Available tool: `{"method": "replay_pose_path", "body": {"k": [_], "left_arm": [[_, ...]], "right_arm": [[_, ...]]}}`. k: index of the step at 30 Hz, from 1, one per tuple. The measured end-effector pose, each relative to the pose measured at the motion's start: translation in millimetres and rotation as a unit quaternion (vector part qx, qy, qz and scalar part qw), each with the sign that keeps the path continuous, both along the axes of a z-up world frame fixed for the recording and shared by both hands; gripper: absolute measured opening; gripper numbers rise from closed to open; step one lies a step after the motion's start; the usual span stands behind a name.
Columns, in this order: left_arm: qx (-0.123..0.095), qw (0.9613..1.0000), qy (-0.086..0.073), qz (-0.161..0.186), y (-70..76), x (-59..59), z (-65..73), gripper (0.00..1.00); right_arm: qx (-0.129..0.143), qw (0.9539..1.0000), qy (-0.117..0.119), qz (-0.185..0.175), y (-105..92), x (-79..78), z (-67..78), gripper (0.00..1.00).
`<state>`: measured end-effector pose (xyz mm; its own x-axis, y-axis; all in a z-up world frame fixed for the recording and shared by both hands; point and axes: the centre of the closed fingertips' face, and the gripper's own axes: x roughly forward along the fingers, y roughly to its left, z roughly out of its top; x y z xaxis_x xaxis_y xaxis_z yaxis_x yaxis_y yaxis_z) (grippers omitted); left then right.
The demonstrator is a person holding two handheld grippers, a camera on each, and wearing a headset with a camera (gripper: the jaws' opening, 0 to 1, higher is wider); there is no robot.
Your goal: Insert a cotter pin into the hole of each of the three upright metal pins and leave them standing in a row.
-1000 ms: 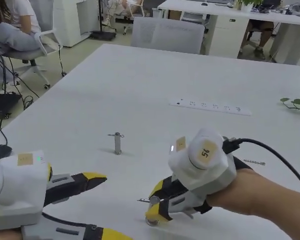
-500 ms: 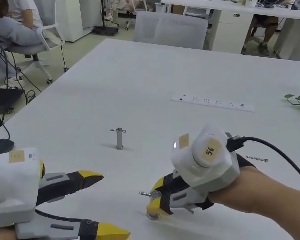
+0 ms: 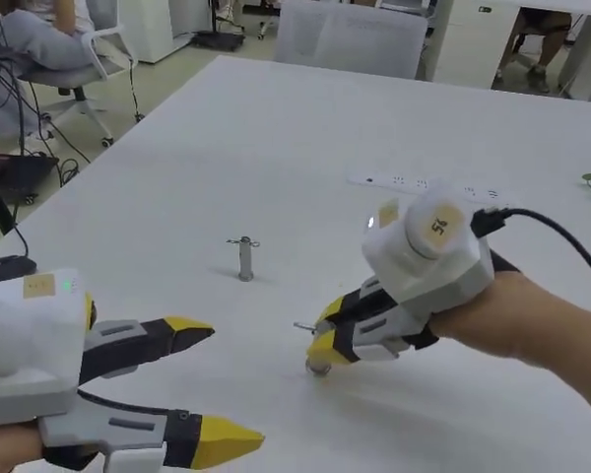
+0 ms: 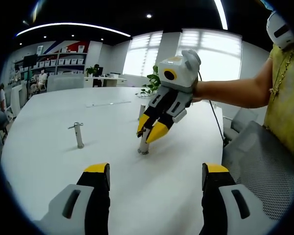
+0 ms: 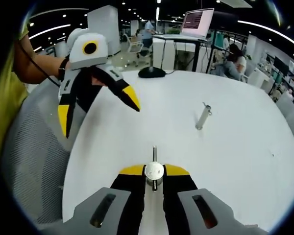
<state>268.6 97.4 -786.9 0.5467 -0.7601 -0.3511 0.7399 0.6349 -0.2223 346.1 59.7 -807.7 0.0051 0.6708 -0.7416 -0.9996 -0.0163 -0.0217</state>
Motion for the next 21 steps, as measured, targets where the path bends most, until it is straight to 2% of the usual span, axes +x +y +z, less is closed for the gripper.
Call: {"method": "replay_pose_path", "body": {"k": [3, 9, 14, 17, 21], "left_arm": [[-0.001, 1.0000, 0.000, 0.001, 1.0, 1.8, 0.7, 0.76], [0.001, 1.0000, 0.003, 0.002, 1.3, 6.0, -0.8, 0.76], [0.002, 1.0000, 0.003, 0.003, 0.8, 11.0, -0.9, 0.76], [0.004, 1.0000, 0.005, 0.002, 0.7, 13.1, -2.0, 0.75], [0.004, 1.0000, 0.007, 0.004, 1.2, 15.8, -3.6, 0.75]], "right_arm": [[0.007, 0.9999, -0.002, -0.010, 3.3, 25.5, 5.9, 0.12], [0.007, 0.9997, -0.002, -0.021, 6.0, 61.1, 5.8, 0.12], [0.001, 0.9997, -0.002, -0.024, 7.9, 84.1, 1.9, 0.12], [0.006, 0.9997, 0.005, -0.025, 11.3, 91.7, 1.0, 0.12], [0.000, 0.9998, 0.001, -0.018, 17.5, 99.9, -3.7, 0.12]]}}
